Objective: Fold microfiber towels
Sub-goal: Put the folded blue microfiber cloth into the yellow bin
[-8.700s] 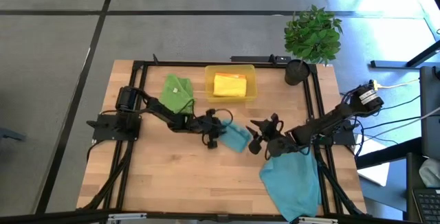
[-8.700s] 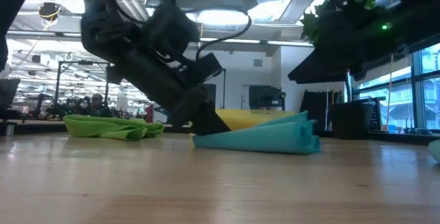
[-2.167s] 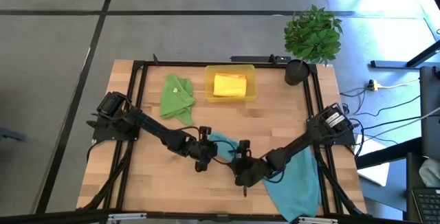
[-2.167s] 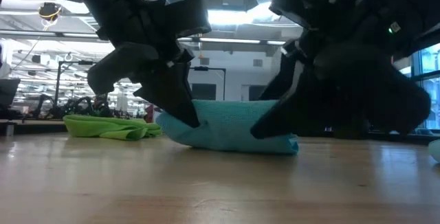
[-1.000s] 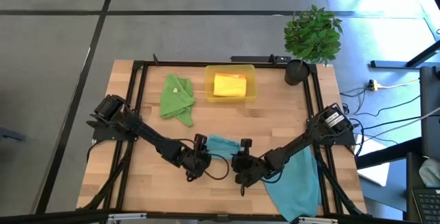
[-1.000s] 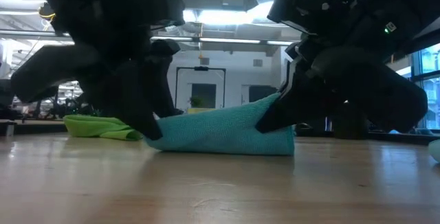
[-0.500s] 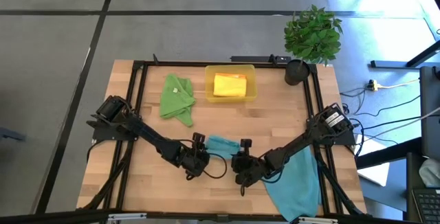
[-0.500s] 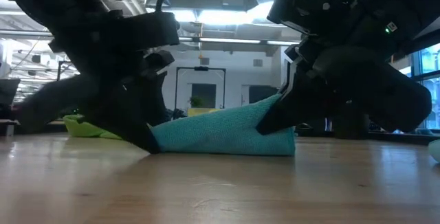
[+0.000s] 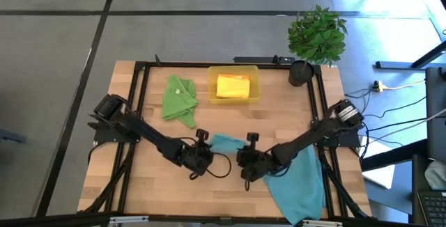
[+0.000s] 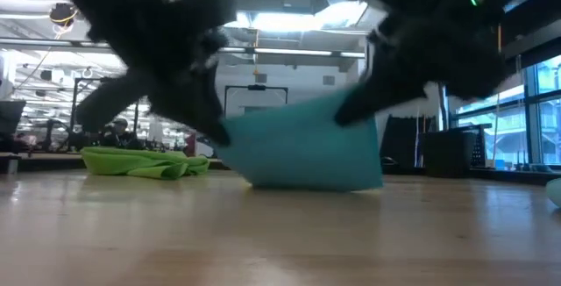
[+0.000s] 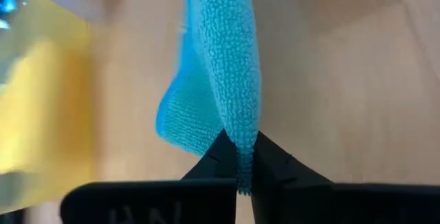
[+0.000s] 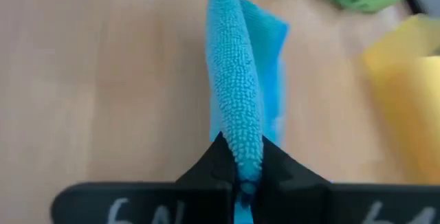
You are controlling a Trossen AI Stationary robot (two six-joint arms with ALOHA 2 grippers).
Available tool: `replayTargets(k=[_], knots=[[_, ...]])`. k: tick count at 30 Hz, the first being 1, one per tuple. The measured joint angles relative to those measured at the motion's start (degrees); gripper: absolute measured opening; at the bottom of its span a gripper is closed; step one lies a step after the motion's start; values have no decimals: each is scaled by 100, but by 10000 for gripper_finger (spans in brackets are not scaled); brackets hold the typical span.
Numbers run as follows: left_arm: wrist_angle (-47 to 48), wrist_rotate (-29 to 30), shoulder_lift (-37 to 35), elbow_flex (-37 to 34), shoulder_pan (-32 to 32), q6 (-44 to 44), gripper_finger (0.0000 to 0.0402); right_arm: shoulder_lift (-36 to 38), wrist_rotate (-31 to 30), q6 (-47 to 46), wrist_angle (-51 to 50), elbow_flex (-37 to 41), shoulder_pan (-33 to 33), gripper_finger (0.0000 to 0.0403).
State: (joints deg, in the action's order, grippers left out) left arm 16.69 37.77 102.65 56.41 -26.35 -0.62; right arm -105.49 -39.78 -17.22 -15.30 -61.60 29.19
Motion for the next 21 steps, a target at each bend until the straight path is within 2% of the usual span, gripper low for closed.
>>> replayTargets(k=[11, 17, 21], knots=[[326, 656, -1365, 87, 730, -985, 1, 1162, 17, 1197, -457, 0, -981, 15], [242, 609, -2051, 93, 1617, -1827, 0, 1872, 84, 2013, -469, 0, -1768, 15], [21, 236, -2216, 107, 2380, -2460, 0, 2232, 365, 2483, -406, -7, -2491, 15]])
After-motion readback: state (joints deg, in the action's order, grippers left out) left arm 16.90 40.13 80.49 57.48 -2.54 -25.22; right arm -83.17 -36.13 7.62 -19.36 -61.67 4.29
